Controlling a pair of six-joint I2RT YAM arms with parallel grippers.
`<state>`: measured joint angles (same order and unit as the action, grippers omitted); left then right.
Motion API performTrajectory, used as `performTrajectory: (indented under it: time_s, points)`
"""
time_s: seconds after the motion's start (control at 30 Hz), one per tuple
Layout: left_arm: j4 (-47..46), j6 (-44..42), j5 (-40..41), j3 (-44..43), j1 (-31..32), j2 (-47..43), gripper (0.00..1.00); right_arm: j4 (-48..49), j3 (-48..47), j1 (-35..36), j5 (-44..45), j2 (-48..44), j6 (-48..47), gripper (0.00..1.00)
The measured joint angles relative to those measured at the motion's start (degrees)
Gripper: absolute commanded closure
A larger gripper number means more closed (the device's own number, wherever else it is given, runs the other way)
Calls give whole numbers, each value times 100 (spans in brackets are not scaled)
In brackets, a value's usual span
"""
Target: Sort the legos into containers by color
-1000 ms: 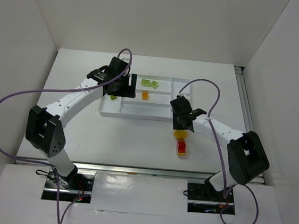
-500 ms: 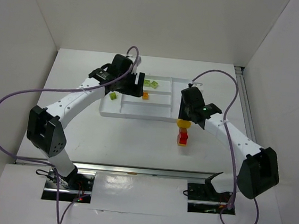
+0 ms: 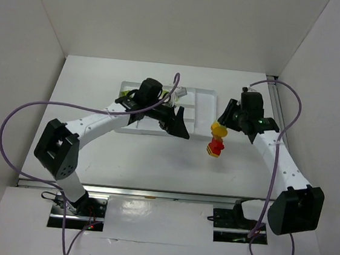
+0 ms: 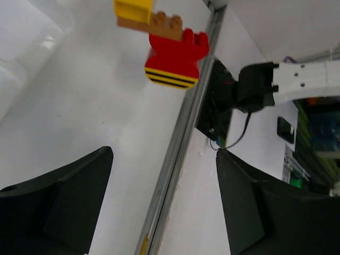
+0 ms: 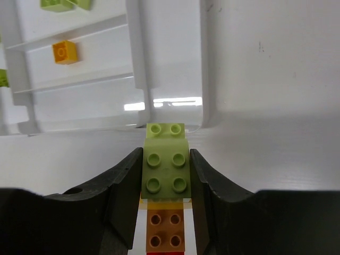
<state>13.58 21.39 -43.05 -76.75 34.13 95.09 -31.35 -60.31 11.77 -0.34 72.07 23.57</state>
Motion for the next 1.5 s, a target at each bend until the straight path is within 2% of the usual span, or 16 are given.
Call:
performTrajectory:
  time_s: [0.2, 0.3, 0.63, 0.97, 1.17, 1.33, 1.4, 1.5]
  points:
    - [-1663, 898, -1016, 1025, 68, 116, 8, 269, -11, -531, -1091, -195, 79, 77]
    - [-2144, 1198, -1106, 1064, 188, 225, 8, 411, -13, -695, -1530, -273, 149, 77]
    - [-5040, 2955, -1735, 1318, 354, 1113, 7, 791, -13, -833, -2544, -319, 415, 77]
    - [-5337, 3178, -1733, 1320, 363, 1355, 5, 883, -13, -844, -2938, -339, 514, 77]
    - [-6384, 3871, -1779, 1263, 387, 1574, 6, 1005, -13, -844, -3095, -354, 568, 77]
    - [-6889, 4236, -1786, 1207, 509, 1781, 8, 1110, -11, -844, -3195, -389, 605, 77]
    - [-6979, 4356, -1781, 1139, 557, 1832, 10, 1126, -11, -844, -3206, -393, 632, 77]
    - [-7187, 4520, -1764, 1134, 595, 1843, 21, 1130, -9, -844, -3230, -393, 667, 77]
